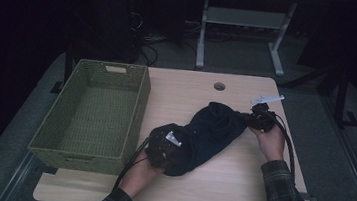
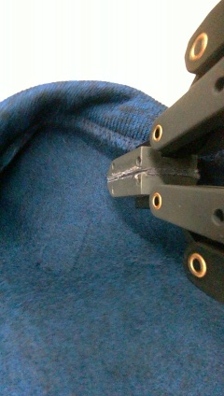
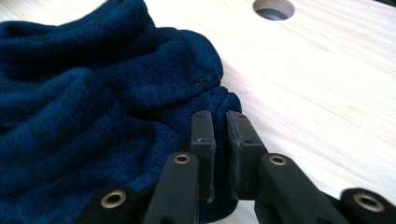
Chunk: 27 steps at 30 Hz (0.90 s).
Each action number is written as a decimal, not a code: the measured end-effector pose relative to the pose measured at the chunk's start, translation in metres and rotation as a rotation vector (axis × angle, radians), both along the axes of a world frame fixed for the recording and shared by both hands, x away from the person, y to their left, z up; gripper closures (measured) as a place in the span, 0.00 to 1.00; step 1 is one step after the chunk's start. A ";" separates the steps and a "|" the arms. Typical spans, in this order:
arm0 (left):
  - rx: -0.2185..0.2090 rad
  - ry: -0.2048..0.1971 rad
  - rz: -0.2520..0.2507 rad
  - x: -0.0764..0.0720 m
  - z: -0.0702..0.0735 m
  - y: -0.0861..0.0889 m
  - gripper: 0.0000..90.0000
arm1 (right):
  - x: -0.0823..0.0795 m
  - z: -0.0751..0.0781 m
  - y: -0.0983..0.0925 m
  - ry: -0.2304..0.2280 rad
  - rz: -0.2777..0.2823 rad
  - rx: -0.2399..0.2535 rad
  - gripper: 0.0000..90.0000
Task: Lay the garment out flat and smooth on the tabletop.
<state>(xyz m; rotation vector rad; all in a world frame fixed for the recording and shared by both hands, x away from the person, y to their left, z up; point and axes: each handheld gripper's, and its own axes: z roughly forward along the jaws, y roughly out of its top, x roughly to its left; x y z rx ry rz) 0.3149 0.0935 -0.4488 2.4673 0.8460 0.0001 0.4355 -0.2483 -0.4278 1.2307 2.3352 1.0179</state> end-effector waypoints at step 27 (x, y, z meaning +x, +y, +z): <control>-0.031 -0.010 0.006 0.000 0.005 -0.001 0.88 | -0.016 -0.011 -0.024 0.031 -0.058 0.022 0.67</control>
